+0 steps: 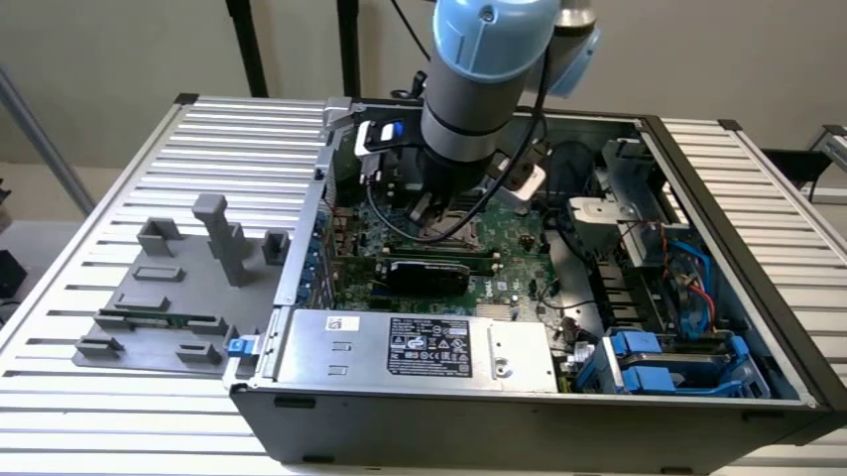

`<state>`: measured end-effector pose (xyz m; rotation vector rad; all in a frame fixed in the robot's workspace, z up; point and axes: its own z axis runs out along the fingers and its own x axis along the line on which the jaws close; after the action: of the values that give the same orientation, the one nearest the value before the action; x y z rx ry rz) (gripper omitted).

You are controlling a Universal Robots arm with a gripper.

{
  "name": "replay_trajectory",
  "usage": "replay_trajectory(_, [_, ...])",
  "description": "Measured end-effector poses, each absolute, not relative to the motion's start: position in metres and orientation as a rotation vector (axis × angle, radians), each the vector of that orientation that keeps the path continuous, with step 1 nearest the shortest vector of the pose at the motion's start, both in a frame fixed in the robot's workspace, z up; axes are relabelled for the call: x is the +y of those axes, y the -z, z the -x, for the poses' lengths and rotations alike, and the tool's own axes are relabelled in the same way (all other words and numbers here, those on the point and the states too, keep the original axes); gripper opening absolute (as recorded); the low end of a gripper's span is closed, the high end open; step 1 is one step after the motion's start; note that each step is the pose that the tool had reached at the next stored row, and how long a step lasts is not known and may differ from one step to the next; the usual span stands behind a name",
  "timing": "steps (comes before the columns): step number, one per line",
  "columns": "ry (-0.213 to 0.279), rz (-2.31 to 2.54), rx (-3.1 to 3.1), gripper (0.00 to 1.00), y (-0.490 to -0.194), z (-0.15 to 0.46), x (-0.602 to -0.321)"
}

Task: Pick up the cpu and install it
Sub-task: 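Install the second cpu locking lever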

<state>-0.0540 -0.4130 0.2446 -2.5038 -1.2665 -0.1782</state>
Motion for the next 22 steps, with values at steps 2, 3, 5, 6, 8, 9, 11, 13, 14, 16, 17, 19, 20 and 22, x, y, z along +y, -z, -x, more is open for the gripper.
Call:
replay_trajectory(2, [0.178,2.504,-1.267,0.11,-0.247,0.056,-0.418])
replay_trajectory(3, [0.178,2.504,-1.267,0.11,-0.248,0.057,-0.421])
replay_trajectory(5, [0.178,2.504,-1.266,0.11,-0.248,0.058,-0.426])
replay_trajectory(6, [0.178,2.504,-1.266,0.11,-0.248,0.058,-0.427])
replay_trajectory(8, [0.178,2.504,-1.266,0.11,-0.247,0.059,-0.427])
replay_trajectory(9, [0.178,2.504,-1.266,0.11,-0.246,0.060,-0.427])
replay_trajectory(11, [0.178,2.504,-1.266,0.11,-0.242,0.062,-0.427])
replay_trajectory(13, [0.178,2.504,-1.266,0.11,-0.239,0.064,-0.426])
replay_trajectory(14, [0.178,2.504,-1.266,0.11,-0.237,0.065,-0.424])
replay_trajectory(16, [0.177,2.504,-1.267,0.11,-0.233,0.067,-0.420])
replay_trajectory(17, [0.177,2.505,-1.267,0.11,-0.231,0.068,-0.419])
replay_trajectory(19, [0.175,2.507,-1.268,0.11,-0.228,0.069,-0.418])
replay_trajectory(20, [0.174,2.509,-1.269,0.11,-0.226,0.070,-0.418])
replay_trajectory(22, [0.172,2.513,-1.271,0.11,-0.224,0.071,-0.417])
